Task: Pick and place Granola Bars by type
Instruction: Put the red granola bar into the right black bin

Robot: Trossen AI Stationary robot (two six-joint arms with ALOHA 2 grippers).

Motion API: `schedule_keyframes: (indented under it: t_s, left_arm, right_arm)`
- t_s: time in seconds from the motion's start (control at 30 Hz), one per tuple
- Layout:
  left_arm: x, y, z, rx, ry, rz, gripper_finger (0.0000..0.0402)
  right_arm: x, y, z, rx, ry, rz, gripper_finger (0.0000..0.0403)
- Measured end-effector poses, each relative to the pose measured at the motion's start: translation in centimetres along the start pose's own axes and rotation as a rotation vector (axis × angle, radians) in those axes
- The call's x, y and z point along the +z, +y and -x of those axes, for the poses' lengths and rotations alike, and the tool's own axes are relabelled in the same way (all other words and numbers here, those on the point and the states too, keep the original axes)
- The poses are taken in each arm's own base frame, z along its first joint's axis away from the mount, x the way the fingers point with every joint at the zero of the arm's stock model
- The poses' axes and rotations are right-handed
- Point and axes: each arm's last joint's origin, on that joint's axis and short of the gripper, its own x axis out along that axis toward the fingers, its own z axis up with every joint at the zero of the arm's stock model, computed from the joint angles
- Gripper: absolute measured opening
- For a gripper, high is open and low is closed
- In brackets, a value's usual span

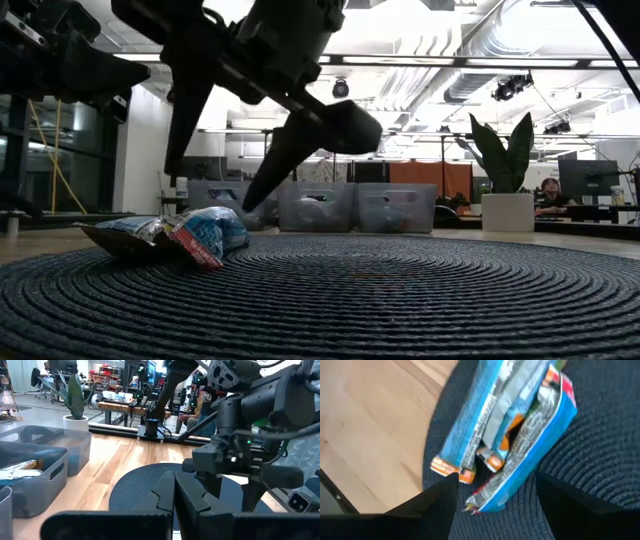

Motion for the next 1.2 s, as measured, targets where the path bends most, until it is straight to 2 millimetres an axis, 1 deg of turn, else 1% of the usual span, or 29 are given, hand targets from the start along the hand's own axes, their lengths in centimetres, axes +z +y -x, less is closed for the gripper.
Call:
schedule_keyframes:
  t_s: [0.17,0.47,0.7,0.87,1.2]
  left_arm:
    - [0.0,0.0,0.0,0.000,0.000,0.000,0.0001]
    - [0.0,0.0,0.0,0.000,0.000,0.000,0.0001]
    - [0.0,0.0,0.0,0.000,0.000,0.000,0.0001]
    - [0.0,0.0,0.0,0.000,-0.001,0.000,0.0001]
    - [0.0,0.0,0.0,0.000,0.000,0.000,0.0001]
  right_arm:
    - [-0.1,-0.3,-0.5,-0.019,0.035,-0.013,0.0250]
    - [-0.1,-0.4,-0.5,-0.027,0.035,-0.012,0.0250]
    - [-0.3,-0.6,-1.6,-0.030,0.066,-0.014,0.0250]
    - [-0.3,-0.6,-1.6,-0.041,0.038,-0.015,0.0250]
    - [-0.4,-0.7,-1.8,-0.036,0.060,-0.014,0.0250]
